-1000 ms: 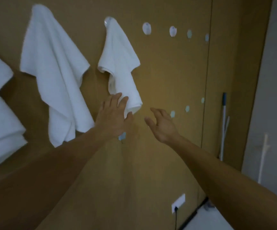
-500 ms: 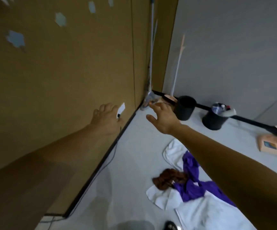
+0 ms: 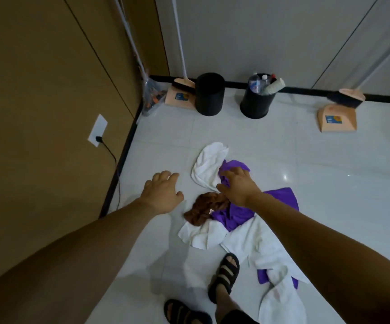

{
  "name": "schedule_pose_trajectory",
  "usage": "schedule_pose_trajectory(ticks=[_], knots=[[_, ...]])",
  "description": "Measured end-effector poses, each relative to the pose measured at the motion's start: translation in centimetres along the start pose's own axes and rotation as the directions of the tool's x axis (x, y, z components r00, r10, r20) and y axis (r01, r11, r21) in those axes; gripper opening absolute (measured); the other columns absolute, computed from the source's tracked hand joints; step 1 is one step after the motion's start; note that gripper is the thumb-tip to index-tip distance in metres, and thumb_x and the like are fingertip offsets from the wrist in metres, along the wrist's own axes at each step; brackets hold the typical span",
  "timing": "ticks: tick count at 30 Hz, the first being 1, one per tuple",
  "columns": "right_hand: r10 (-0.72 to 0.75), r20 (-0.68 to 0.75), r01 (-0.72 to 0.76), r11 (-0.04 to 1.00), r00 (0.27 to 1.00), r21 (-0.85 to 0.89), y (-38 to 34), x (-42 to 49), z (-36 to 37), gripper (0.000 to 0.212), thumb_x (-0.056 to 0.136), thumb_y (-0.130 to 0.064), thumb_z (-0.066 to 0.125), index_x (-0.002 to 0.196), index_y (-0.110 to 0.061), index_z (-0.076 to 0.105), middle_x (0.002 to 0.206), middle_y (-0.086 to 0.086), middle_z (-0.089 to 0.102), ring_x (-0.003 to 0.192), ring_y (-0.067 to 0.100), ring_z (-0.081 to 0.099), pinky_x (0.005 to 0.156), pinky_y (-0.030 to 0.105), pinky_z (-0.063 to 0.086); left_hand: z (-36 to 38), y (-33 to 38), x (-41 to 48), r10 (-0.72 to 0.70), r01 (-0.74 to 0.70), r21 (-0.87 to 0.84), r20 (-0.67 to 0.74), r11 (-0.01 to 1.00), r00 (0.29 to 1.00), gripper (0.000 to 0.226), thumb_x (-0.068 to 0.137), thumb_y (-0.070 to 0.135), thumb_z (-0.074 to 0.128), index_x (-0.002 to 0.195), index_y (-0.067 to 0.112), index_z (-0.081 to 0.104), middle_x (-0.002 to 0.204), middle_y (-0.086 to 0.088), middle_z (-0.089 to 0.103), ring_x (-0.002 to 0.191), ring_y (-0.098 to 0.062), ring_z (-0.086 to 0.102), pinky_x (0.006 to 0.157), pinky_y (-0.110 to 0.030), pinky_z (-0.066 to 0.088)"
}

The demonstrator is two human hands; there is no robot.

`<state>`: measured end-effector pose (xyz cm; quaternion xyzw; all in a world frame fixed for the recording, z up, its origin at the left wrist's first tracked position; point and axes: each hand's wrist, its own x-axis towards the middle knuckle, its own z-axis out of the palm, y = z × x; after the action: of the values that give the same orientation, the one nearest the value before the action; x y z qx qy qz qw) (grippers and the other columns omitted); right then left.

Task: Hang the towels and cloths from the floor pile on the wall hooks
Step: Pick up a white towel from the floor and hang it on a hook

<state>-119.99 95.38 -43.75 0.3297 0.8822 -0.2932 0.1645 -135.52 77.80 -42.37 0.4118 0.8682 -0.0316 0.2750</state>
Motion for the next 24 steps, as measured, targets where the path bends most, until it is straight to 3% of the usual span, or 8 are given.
schedule_pose_trajectory(ticks=[5, 10, 13, 20, 24], knots=[[0.016, 0.111, -0.017, 1.000, 0.994, 0.012, 6.3, 2.4, 2.4, 0.043, 0.096, -0.037, 0.051, 0.130, -0.012, 0.057, 0.135, 0.015, 0.048, 0.125, 0.038, 0.037, 0.105, 0.041, 0.027, 4.8, 3.7, 5.9, -0.006, 0.006, -0.011, 0.073, 1.000, 0.997, 0.064, 0.093, 0.043, 0.046, 0.149, 0.020, 0.024, 0.154, -0.006, 0.027, 0.137, -0.027, 0.028, 0.109, -0.039, 0.030], [0.083, 0.137, -0.089, 0.995, 0.987, 0.039, 11.4, 6.6, 8.0, 0.044, 0.095, -0.037, 0.051, 0.134, -0.016, 0.052, 0.136, 0.013, 0.048, 0.123, 0.036, 0.040, 0.104, 0.040, 0.032, 12.4, 4.1, 11.9, 0.032, -0.032, -0.008, 0.117, 0.999, 0.993, 0.059, 0.091, 0.040, 0.050, 0.143, 0.018, 0.035, 0.144, -0.007, 0.039, 0.128, -0.028, 0.038, 0.099, -0.039, 0.037], [0.167, 0.190, -0.187, 0.978, 0.967, 0.090, 13.6, 9.4, 13.0, 0.045, 0.095, -0.039, 0.049, 0.136, -0.021, 0.048, 0.137, 0.014, 0.044, 0.125, 0.035, 0.039, 0.103, 0.041, 0.036, 17.1, 3.4, 16.0, 0.034, -0.030, -0.027, 0.180, 0.999, 0.983, 0.059, 0.091, 0.039, 0.048, 0.144, 0.020, 0.033, 0.145, -0.006, 0.038, 0.129, -0.028, 0.037, 0.100, -0.040, 0.037], [0.193, 0.343, -0.232, 0.970, 0.919, 0.076, 18.8, 16.8, 27.0, 0.047, 0.095, -0.043, 0.050, 0.137, -0.022, 0.047, 0.134, 0.012, 0.049, 0.122, 0.031, 0.047, 0.101, 0.041, 0.042, 29.5, 0.2, 24.0, 0.037, -0.020, -0.078, 0.225, 0.997, 0.974, 0.048, 0.087, 0.039, 0.052, 0.130, 0.017, 0.048, 0.129, -0.010, 0.051, 0.117, -0.031, 0.047, 0.092, -0.042, 0.045], [0.206, 0.419, -0.251, 0.967, 0.884, 0.054, 21.8, 20.3, 36.1, 0.049, 0.095, -0.037, 0.051, 0.142, -0.024, 0.042, 0.144, 0.007, 0.045, 0.126, 0.027, 0.048, 0.105, 0.039, 0.039, 37.6, -2.4, 26.7, 0.005, 0.022, -0.097, 0.267, 0.995, 0.964, 0.055, 0.087, 0.036, 0.054, 0.138, 0.017, 0.043, 0.135, -0.010, 0.047, 0.122, -0.032, 0.044, 0.097, -0.043, 0.043]])
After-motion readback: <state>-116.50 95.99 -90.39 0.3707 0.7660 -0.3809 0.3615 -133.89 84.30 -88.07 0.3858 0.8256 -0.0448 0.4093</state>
